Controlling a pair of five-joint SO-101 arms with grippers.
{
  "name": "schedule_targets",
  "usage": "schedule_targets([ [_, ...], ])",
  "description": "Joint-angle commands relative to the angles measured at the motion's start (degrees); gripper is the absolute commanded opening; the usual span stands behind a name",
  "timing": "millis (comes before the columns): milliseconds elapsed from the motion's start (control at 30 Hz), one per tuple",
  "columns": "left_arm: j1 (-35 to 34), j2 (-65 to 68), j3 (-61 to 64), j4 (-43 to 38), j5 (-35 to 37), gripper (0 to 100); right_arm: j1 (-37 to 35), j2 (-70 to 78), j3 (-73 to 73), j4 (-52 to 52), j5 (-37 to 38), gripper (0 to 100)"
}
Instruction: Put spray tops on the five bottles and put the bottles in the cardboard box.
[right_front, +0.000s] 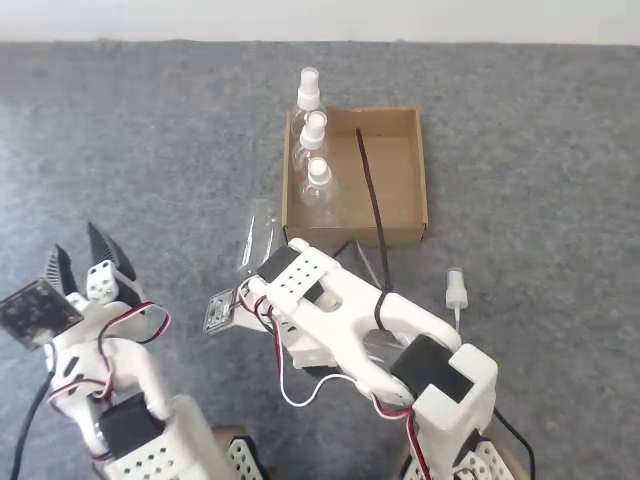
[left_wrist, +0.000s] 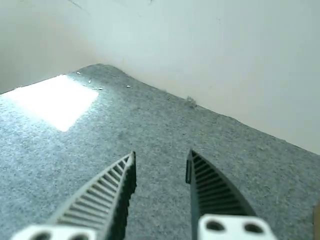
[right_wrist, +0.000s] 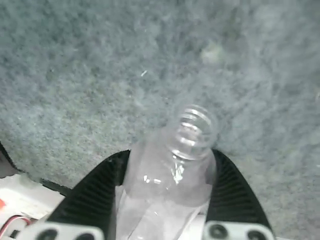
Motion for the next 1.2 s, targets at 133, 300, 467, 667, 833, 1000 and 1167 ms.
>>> schedule_targets([
  [133,0.0,-1.14,-0.66,-1.67,0.88,16,1.45,-9.1,-2.55,2.95,-3.25,10.1],
  [300,0.0,-1.14,-0.66,-1.67,0.88,16,4.53,-16.57,-0.18,2.33,-3.43,10.1],
  [467,0.0,-1.14,-0.57,-1.67,0.88,16,4.62,-25.36,3.34,2.15,-5.71,10.1],
  [667,0.0,-1.14,-0.57,-1.67,0.88,16,4.79,-34.59,5.8,2.24,-8.7,10.1],
  [833,0.0,-1.14,-0.57,-1.67,0.88,16,4.88,-40.4,7.03,2.51,-12.31,10.1],
  [1000,0.0,-1.14,-0.57,-1.67,0.88,16,6.81,-47.43,7.74,2.59,-16.79,10.1],
  [1167,0.0,-1.14,-0.57,-1.67,0.88,16,13.23,-54.9,9.76,2.15,-17.58,10.1],
])
